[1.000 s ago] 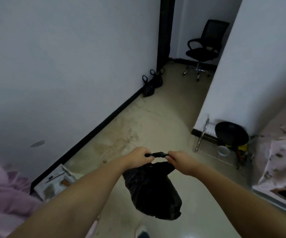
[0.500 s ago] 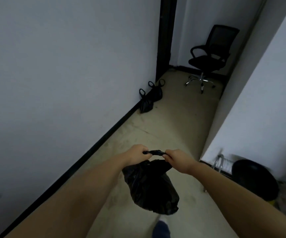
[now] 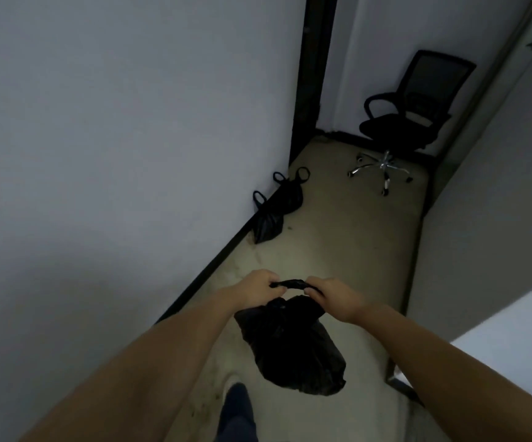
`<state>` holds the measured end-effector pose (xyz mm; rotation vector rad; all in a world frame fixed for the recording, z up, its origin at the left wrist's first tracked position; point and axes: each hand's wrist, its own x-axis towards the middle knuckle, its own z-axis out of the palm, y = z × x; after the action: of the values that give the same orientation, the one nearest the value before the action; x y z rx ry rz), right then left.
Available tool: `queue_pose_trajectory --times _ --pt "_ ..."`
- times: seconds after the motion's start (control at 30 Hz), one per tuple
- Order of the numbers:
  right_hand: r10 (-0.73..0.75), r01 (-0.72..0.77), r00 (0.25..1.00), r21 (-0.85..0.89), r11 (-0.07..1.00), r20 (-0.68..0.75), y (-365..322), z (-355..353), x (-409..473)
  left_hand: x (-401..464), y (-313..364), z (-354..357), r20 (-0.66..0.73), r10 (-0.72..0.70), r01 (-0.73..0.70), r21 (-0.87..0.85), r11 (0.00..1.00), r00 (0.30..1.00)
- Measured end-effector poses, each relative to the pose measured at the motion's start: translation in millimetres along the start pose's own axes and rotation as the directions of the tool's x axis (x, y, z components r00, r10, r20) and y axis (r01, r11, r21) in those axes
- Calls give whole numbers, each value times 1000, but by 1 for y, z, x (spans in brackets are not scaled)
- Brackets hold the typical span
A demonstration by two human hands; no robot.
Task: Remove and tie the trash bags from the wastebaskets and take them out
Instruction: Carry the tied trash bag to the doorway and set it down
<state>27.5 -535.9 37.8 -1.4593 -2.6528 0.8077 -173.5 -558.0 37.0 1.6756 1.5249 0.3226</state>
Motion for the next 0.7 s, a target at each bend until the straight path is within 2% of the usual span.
queue_pose_trajectory --times 0.1,0.27,0.37,0.6,0.7 --pt "55 -55 998 38 998 -7 7 -25 62 59 -8 -49 59 2 -5 60 998 998" --pt "107 -104 993 80 991 -45 11 -68 156 150 -22 -122 108 17 -23 54 998 994" --pt "121 -119 993 105 987 -9 17 -84 209 201 -31 -152 138 -7 -4 80 997 990" --pt "62 -78 994 195 978 89 59 -106 344 329 -64 -204 100 -54 33 199 979 993" --pt "55 -98 980 220 971 192 77 -112 398 374 -78 -221 120 -143 111 239 965 983"
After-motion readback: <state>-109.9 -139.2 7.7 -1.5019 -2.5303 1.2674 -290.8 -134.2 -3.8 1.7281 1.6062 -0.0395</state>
